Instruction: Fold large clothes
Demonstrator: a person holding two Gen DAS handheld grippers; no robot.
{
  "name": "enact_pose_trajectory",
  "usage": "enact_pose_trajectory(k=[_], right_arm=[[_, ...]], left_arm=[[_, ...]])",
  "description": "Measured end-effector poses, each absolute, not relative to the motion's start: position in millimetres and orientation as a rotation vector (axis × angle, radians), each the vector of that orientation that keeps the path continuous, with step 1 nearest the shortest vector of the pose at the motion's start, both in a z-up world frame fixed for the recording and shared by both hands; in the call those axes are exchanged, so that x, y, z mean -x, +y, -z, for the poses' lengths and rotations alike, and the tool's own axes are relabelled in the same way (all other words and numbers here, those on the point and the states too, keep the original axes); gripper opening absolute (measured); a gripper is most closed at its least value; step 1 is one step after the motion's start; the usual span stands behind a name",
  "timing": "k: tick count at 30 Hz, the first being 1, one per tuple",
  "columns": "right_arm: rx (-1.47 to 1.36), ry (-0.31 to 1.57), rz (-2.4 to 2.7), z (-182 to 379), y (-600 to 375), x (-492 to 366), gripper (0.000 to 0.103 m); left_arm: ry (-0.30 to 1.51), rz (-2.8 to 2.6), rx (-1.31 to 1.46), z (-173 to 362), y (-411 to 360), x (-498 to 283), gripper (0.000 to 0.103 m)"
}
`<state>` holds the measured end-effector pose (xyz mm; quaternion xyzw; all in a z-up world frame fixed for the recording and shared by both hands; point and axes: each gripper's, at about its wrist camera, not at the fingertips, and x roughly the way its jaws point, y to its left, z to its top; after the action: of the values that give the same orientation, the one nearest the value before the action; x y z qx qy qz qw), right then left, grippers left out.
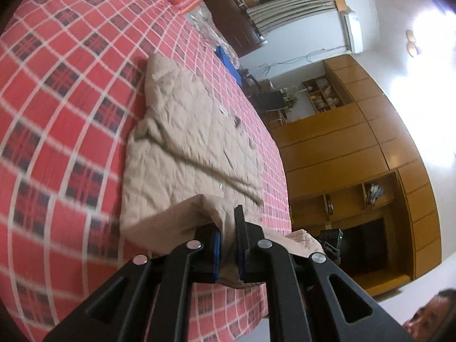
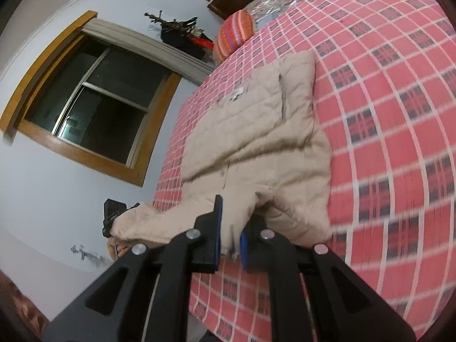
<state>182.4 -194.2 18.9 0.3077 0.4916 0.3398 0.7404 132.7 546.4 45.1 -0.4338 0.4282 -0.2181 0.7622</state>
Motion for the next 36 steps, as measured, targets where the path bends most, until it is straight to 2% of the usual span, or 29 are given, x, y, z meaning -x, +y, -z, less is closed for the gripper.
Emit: enact_pose_trajectory(k=[13,17,18,20,21,22,23,24,25,28,32,36], right_arm=[[-0.699,1.178,-0.658,22.7,-179.5,-285.3,0.009],[-0.708,1.212,-0.652,35.2,-174.3,-309.5,0.014],[-0.710,1.224,-0.652,38.8,-172.9,-315.6,0.016],[-0.722,1.236,-0.653,42.4,-172.8,-322.9,0.032],[-0.735,1.245,-0.663,44.0,-173.1,-324.6,0.042],[-0.746,1.246,-0.669,43.8,-173.7,-326.5,0.047],[-0.757,1.238,-0.678,42.2,-175.2,-328.5,0.059],[-0.761,1.226,-0.692,38.9,-177.0,-330.0,0.062],[-0.762,1.220,-0.708,35.8,-178.4,-330.0,0.062],[-0.718,1.181,-0.745,21.9,-181.4,-329.8,0.062],[-0.533,1.106,-0.693,11.5,-179.9,-329.9,0.062],[-0.469,1.126,-0.651,29.3,-173.2,-337.4,0.062]], left_arm=[[1.039,0.377,0.991,-2.7,561.1,-241.6,0.009],[1.071,0.369,0.987,7.4,561.5,-264.4,0.011],[1.078,0.365,0.981,8.3,561.6,-268.0,0.013],[1.090,0.363,0.966,9.8,560.9,-275.3,0.018],[1.092,0.364,0.958,9.2,560.5,-277.4,0.022],[1.092,0.365,0.940,6.9,559.3,-278.6,0.029],[1.085,0.366,0.908,2.0,557.6,-279.7,0.033],[1.075,0.371,0.884,-3.3,555.9,-280.0,0.040],[1.069,0.376,0.870,-8.0,556.0,-279.5,0.049],[1.017,0.345,0.749,-29.1,554.8,-276.8,0.068],[0.970,0.262,0.539,-43.8,547.5,-277.1,0.068],[0.995,0.208,0.409,-36.7,539.2,-286.0,0.069]])
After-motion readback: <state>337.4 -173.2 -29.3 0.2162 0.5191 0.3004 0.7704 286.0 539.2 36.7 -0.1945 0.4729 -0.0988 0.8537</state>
